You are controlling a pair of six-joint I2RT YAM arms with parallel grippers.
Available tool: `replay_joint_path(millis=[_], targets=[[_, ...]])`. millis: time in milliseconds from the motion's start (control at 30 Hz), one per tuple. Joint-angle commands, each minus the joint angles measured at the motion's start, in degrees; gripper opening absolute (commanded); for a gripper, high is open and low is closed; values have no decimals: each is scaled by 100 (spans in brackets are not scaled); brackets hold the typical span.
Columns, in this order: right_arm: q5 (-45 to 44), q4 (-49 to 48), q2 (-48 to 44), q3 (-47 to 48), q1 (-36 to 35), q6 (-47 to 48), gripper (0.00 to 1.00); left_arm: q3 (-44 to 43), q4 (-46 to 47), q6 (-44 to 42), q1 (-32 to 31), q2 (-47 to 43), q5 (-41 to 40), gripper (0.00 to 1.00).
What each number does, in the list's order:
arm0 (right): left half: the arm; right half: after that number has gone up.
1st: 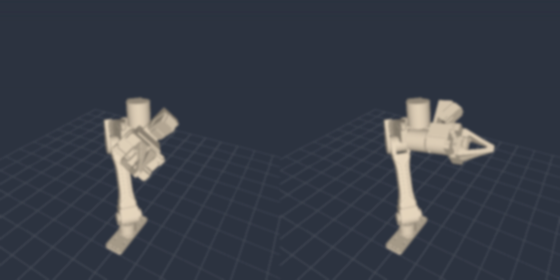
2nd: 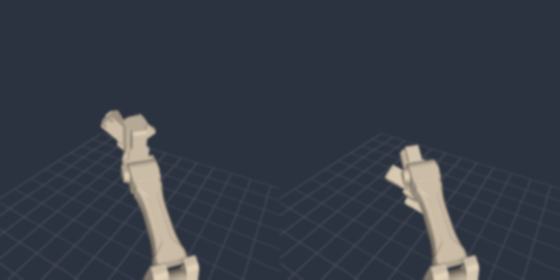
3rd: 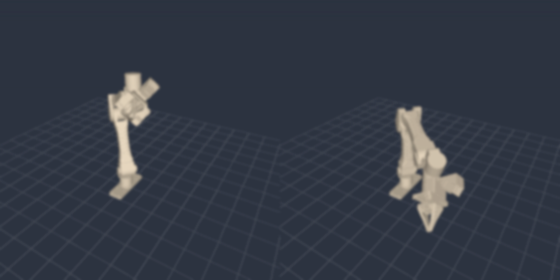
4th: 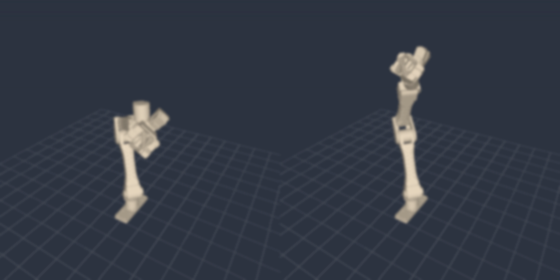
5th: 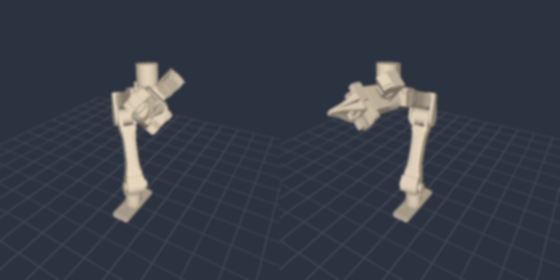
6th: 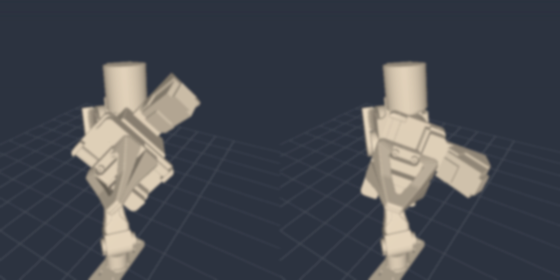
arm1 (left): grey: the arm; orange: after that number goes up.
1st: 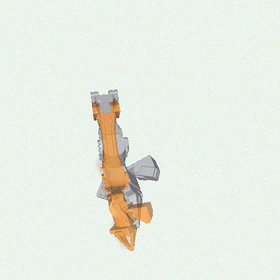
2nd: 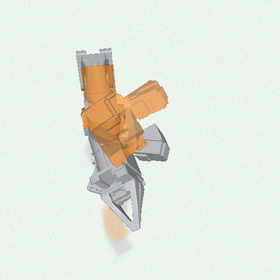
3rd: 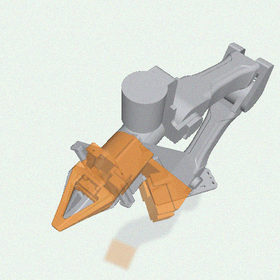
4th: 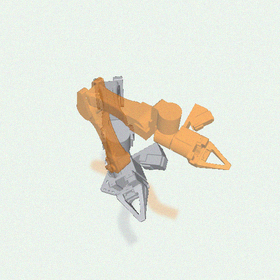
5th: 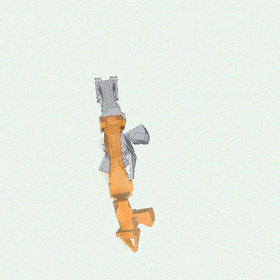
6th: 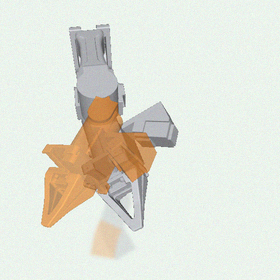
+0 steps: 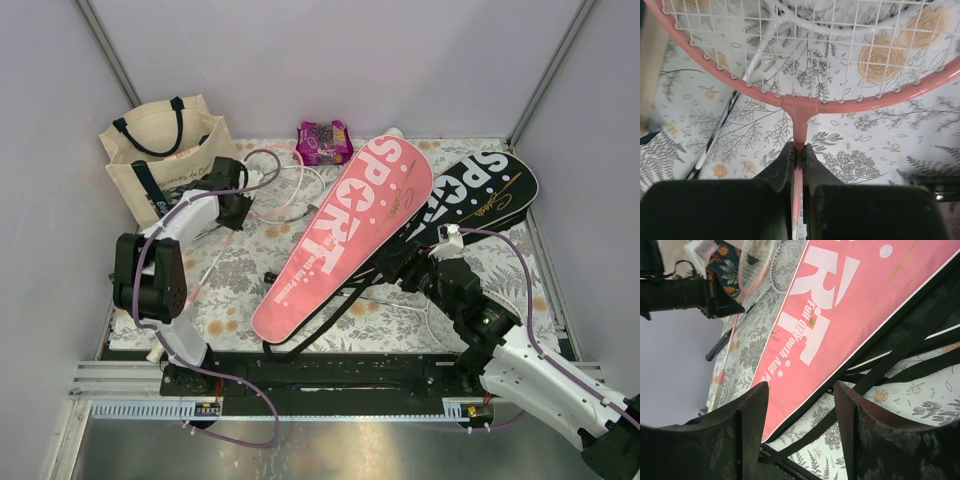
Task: Pack up the badminton gear
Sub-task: Pick up the racket from the center of the board.
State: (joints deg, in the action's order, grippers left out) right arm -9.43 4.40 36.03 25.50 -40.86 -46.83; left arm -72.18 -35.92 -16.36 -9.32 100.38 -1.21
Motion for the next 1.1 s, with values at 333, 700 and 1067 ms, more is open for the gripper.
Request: replay_joint_path(millis=[333,700,1067], targets=[[205,-1501,1080,623,8,-555,63,-622,6,2101,-736,-1502,288,0],[47,-3894,3348,1747,-167,-389,71,-718,86,2849,-2266,-2180,-264,0],[-603,-5028,4675,2319,-660,78,70,-815,-20,3174,-2627,-2312,-142,0]])
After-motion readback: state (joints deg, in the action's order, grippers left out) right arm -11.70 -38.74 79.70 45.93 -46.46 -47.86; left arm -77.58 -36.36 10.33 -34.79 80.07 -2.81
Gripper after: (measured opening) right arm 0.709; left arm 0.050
